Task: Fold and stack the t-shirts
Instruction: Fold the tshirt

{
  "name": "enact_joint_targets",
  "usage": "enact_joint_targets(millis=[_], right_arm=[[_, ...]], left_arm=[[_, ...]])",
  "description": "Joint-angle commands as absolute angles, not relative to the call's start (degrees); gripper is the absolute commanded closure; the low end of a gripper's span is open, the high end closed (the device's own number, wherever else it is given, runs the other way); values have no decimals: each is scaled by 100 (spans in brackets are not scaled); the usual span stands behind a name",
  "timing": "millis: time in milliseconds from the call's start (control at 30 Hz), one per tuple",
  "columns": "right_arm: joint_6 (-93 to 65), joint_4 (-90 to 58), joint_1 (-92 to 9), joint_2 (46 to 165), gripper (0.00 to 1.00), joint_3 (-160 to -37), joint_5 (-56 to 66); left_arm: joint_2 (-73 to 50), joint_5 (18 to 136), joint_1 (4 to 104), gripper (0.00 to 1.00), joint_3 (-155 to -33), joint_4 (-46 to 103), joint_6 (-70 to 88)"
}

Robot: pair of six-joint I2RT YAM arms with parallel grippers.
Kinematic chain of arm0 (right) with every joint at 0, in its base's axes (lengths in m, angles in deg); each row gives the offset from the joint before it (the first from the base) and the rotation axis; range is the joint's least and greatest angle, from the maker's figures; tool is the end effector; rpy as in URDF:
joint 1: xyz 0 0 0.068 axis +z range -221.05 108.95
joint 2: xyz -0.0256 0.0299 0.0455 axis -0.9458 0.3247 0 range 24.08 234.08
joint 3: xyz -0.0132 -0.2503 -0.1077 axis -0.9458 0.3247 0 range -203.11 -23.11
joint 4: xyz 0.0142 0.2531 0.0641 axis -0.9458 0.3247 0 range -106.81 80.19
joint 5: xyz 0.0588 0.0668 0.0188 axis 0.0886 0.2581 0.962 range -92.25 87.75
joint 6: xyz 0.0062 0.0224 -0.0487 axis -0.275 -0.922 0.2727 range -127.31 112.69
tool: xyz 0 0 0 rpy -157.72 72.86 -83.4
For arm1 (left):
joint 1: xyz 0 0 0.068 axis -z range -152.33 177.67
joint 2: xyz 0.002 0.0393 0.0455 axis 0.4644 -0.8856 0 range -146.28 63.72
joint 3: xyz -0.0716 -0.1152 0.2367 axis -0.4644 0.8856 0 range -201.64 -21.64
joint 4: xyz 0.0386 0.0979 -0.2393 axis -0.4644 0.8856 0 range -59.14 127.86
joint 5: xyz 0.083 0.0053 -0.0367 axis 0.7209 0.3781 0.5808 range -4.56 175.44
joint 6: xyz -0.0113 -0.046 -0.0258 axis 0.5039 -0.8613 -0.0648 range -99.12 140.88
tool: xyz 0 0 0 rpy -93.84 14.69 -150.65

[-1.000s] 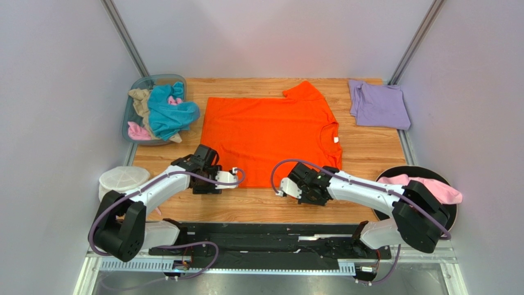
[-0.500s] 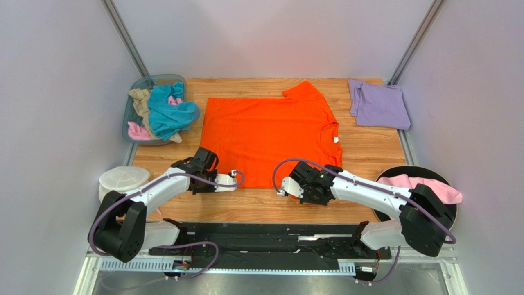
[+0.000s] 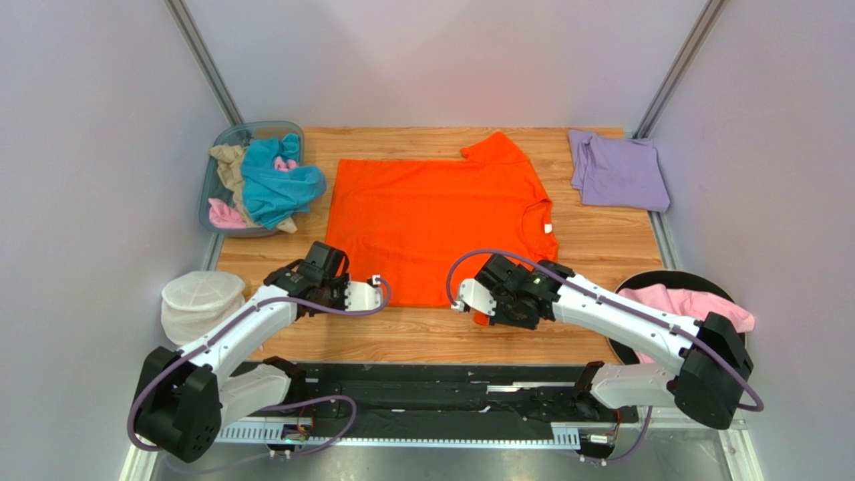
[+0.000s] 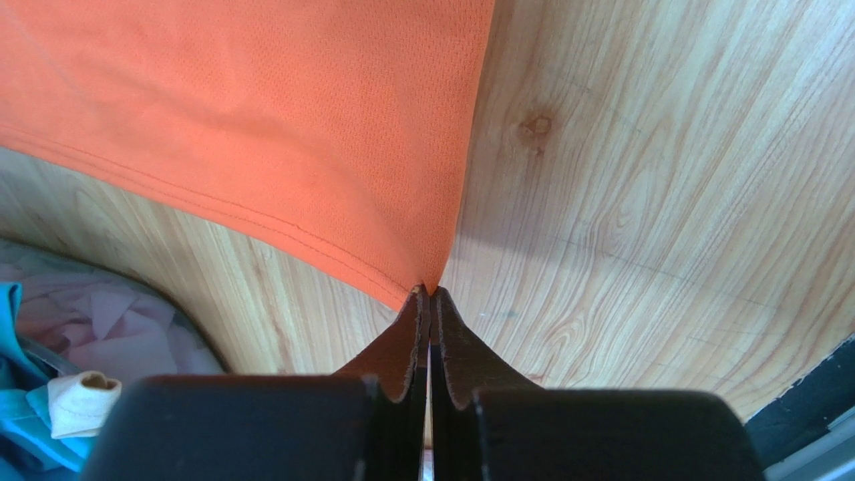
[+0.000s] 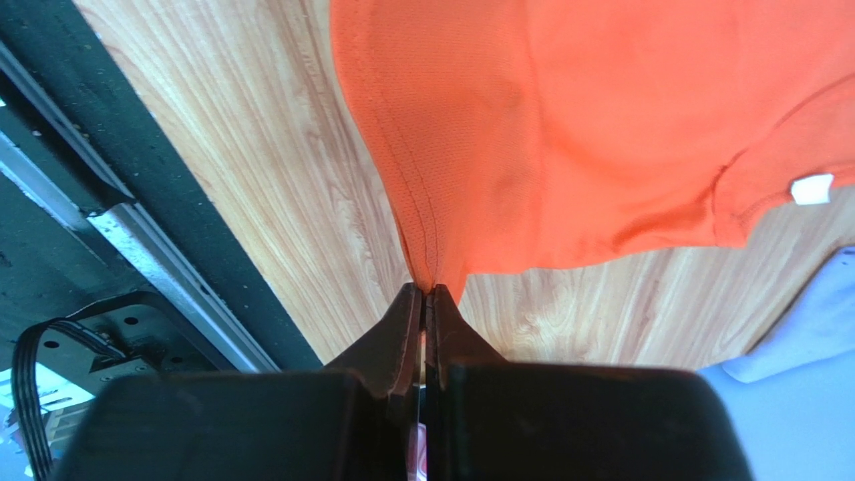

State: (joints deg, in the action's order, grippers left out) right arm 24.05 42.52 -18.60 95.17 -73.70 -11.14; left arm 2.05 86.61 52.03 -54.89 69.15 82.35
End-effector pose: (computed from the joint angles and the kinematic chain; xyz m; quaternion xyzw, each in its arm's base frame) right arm 0.1289 0.1586 0.2261 -0.6582 0.7437 -0.0597 0.1010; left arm 0.1662 -0.0745 0.1814 0.6654 0.7186 0.0738 0.1881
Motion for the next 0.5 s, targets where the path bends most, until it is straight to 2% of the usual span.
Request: enact_joint_targets(millis=[0, 467], right_arm=[[2460, 4296, -1840, 9413, 100, -7576, -1473], [2925, 3786, -2297, 9554, 100, -8217, -2018]], left_arm=[[246, 8728, 5219, 100, -5662, 7042, 8266], [44, 8764, 5211, 100, -6267, 6822, 8161]])
